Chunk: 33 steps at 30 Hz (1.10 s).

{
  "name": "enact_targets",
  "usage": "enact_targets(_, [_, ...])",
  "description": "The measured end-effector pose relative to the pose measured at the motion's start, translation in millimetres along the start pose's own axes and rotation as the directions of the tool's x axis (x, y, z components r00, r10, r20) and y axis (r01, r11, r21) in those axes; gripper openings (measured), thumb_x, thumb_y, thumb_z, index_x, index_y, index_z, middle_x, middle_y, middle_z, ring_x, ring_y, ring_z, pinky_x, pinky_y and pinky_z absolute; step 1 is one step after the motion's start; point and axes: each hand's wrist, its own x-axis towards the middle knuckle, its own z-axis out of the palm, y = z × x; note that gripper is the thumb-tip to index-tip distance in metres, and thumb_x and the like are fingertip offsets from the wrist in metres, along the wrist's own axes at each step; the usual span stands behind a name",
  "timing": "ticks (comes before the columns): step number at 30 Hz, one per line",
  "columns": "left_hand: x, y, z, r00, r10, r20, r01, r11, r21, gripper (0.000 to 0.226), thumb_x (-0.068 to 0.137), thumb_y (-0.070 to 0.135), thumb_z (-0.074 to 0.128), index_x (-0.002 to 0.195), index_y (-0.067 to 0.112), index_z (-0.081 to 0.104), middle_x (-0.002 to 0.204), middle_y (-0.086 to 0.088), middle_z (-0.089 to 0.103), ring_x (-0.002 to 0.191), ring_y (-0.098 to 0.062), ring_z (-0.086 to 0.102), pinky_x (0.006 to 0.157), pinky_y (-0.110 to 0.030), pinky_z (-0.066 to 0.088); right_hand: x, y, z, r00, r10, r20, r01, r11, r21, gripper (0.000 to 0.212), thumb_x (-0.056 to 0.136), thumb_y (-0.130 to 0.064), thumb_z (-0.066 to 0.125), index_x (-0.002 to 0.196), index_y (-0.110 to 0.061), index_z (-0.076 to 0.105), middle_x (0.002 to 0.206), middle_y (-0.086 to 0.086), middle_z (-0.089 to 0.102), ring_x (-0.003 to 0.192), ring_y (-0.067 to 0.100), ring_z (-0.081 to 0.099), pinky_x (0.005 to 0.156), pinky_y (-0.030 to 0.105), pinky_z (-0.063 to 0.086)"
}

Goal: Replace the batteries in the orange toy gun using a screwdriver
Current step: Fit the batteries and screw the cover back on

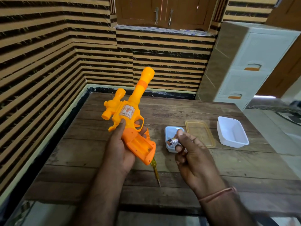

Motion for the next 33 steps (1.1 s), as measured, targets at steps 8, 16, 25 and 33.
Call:
enact_targets(8, [-1,-13,5,0.987,-0.008,0.161,-0.004,0.997,0.072,0.058,0.091,0.04,0.06,0.14,0.009,0.051,0.118,-0.02,0.061,0.102,-0.036,0.06,0.09,-0.051,0.052,-7,12,10,0.738,-0.599,0.311,0.672,0.614,-0.414,0.021,0.075,0.003,0.078,0.077,-0.016,0.069,0.077,0.002,0.071,0.069,0.012,0.065,0.062,0.022,0.051])
enact_targets(16, [-2,-19,5,0.956,-0.088,0.28,0.062,0.993,0.101,0.061,0.092,0.041,0.061,0.141,0.008,0.046,0.101,-0.013,0.057,0.081,-0.027,0.059,0.085,-0.048,0.044,-5,17,7,0.669,-0.561,0.488,0.743,0.492,-0.454,0.013,0.075,0.004,0.078,0.082,-0.001,0.069,0.082,-0.018,0.072,0.055,-0.003,0.06,0.054,0.009,0.043])
enact_targets(25, [-4,-19,5,0.969,-0.111,0.222,0.082,0.988,0.135,0.059,0.09,0.041,0.063,0.136,0.006,0.053,0.115,-0.02,0.06,0.097,-0.035,0.06,0.091,-0.053,0.043,6,24,-2,0.647,-0.495,0.581,0.745,0.246,-0.62,0.017,0.078,-0.021,0.08,0.09,-0.023,0.068,0.095,-0.006,0.075,0.074,0.007,0.07,0.067,0.034,0.057])
enact_targets(33, [-6,-17,8,0.97,-0.119,0.213,0.087,0.984,0.154,0.062,0.09,0.04,0.063,0.139,0.004,0.048,0.103,-0.014,0.062,0.08,-0.027,0.064,0.065,-0.035,0.052,9,25,-4,0.548,-0.474,0.69,0.788,0.014,-0.616,0.015,0.077,-0.031,0.074,0.087,-0.028,0.064,0.082,-0.018,0.062,0.073,-0.002,0.056,0.065,0.029,0.05])
